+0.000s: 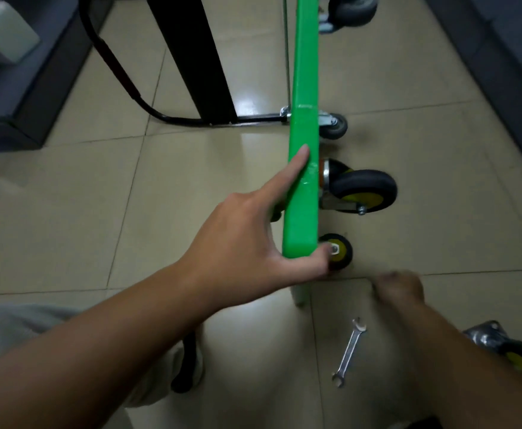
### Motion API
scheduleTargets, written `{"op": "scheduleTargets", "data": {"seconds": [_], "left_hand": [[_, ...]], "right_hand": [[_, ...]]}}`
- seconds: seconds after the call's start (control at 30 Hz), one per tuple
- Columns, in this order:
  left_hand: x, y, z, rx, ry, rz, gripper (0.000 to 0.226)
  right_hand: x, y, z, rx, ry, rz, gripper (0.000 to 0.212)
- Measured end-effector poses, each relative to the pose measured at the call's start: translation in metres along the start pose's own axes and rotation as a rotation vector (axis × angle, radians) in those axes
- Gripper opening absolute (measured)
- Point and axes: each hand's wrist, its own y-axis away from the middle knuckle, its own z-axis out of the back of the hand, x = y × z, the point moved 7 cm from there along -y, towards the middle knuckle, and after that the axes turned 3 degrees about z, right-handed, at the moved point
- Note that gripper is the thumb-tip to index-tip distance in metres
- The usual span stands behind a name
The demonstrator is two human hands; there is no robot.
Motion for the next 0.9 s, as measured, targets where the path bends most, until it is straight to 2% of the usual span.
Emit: {"op": "scheduleTargets", "data": {"seconds": [0.07,0.13,0.2,0.27,0.43,0.6,0.73,0.9], "left_hand": [[0.005,0.004,0.004,-0.009,0.031,0.016,0.103],[0.007,0.005,0.007,0.004,0.042,0.019,0.103],[0.009,0.007,0.01,0.011,0.063,0.02,0.103],[0.012,0.009,0.016,0.013,0.091,0.018,0.102],[0.026,0.009,0.031,0.04,0.116,0.032,0.101],[0.038,0.009,0.048,0.079,0.145,0.027,0.098],[0.041,0.009,0.049,0.103,0.098,0.02,0.098],[0.037,0.007,0.048,0.094,-0.004,-0.009,0.099]], "right_hand": [[0.033,0.004,0.084,-0.175,-0.268,0.01,0.024],[0.071,0.028,0.163,-0.316,-0.362,0.158,0.017],[0.119,0.071,0.21,-0.306,-0.344,0.359,0.007],[0.157,0.118,0.229,-0.244,-0.325,0.524,0.009],[0.205,0.17,0.191,-0.149,-0.306,0.721,0.017],[0.242,0.167,0.147,-0.187,-0.239,0.822,0.028],[0.265,0.171,0.134,-0.251,-0.203,0.934,0.026],[0.267,0.159,0.126,-0.192,-0.234,0.896,0.017]]}}
